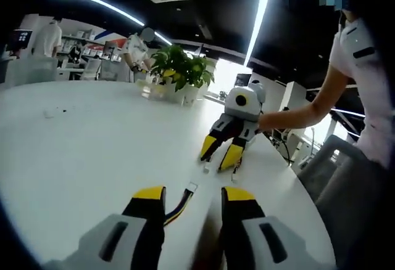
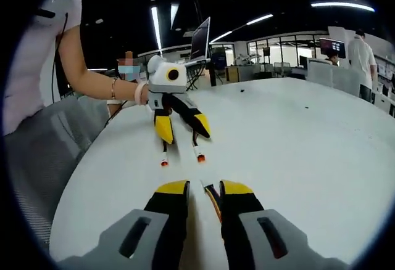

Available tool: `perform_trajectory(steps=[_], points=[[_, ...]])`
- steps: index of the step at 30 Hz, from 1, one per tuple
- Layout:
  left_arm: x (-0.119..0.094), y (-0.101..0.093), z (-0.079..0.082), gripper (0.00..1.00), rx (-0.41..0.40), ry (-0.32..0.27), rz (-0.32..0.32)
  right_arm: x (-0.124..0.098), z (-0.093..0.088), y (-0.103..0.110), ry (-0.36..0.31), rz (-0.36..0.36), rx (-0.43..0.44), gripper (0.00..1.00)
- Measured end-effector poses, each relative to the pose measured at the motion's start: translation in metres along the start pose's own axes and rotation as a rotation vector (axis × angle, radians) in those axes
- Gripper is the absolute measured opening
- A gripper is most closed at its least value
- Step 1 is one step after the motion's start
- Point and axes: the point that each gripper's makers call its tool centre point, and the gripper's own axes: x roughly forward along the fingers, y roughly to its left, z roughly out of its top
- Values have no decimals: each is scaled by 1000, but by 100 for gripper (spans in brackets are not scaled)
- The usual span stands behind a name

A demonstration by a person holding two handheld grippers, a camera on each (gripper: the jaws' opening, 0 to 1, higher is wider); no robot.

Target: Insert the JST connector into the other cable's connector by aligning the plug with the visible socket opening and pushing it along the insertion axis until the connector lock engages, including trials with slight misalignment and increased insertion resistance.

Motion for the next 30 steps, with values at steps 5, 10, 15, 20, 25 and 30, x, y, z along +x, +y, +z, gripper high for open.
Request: perform_trajectory(steps=[5, 10, 15, 20, 25, 30], points=[[4, 4, -3, 28, 22, 11, -5, -1, -1, -5, -2, 6, -23, 17], [7, 2, -4, 25, 52, 17, -27, -2, -3, -4, 10, 23, -45, 11], [10, 0, -4, 24, 110, 31, -31, 0, -4, -7, 12, 26, -61, 9], [15, -6, -6, 17, 144, 42, -48, 1, -5, -8, 14, 35, -56, 5], [18, -6, -5, 14, 163, 39, -46, 1, -6, -10, 13, 36, -52, 5], [21, -5, -4, 5, 201, 34, -41, 3, -5, -12, 3, 33, -42, 5]])
